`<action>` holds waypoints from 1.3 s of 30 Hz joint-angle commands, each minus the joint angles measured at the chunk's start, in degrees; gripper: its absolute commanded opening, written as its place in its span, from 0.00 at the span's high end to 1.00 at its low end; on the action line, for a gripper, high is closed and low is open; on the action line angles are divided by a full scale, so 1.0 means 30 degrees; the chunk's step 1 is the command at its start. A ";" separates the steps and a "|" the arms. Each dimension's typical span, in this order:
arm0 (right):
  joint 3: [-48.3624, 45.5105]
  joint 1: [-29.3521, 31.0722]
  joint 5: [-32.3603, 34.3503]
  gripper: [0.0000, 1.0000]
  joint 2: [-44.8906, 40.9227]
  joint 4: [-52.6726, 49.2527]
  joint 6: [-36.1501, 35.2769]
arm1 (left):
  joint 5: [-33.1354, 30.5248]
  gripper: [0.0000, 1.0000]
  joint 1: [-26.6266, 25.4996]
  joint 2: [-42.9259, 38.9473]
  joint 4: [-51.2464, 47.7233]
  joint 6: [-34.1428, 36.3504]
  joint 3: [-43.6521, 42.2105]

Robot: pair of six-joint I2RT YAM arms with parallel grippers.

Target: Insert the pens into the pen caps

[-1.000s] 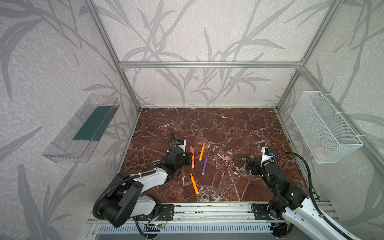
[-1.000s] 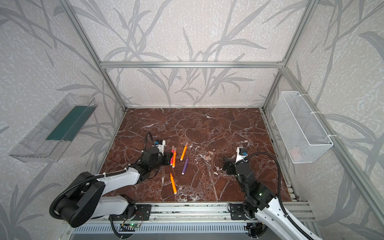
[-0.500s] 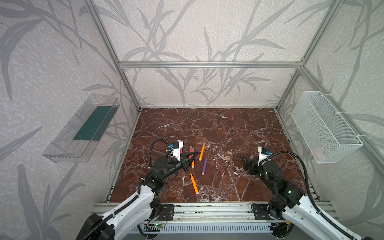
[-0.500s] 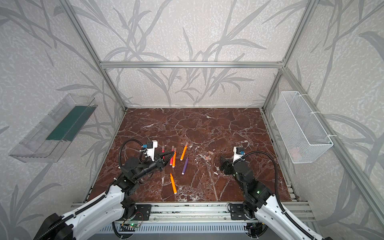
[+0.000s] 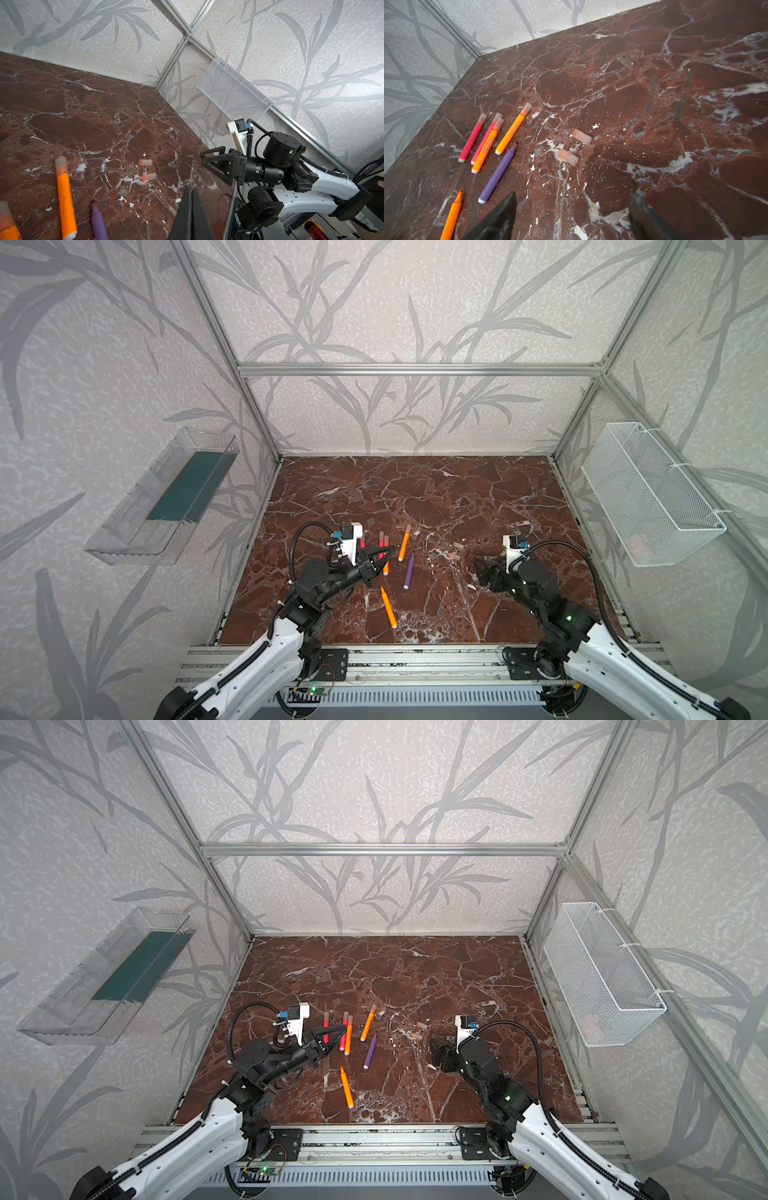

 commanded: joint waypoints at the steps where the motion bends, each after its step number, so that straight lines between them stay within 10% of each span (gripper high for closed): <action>1: -0.0120 0.0098 -0.1032 0.18 0.0919 0.1397 0.0270 | 0.0682 1.00 0.0051 0.0119 0.1181 -0.0707 -0.0147; 14: 0.0424 0.0209 -0.1374 0.18 0.3566 0.2687 0.0298 | 0.0359 1.00 -0.0704 0.1642 -0.2071 0.0944 0.1159; 26: 0.0884 0.0399 -0.1497 0.19 0.3577 0.1961 0.0357 | -0.7941 1.00 -0.5812 0.1283 -1.1369 0.2353 0.2401; 39: 0.0961 0.0604 -0.1264 0.19 0.3359 0.1544 0.0400 | -1.2000 0.92 -0.7559 0.9857 -1.0923 0.2727 0.5686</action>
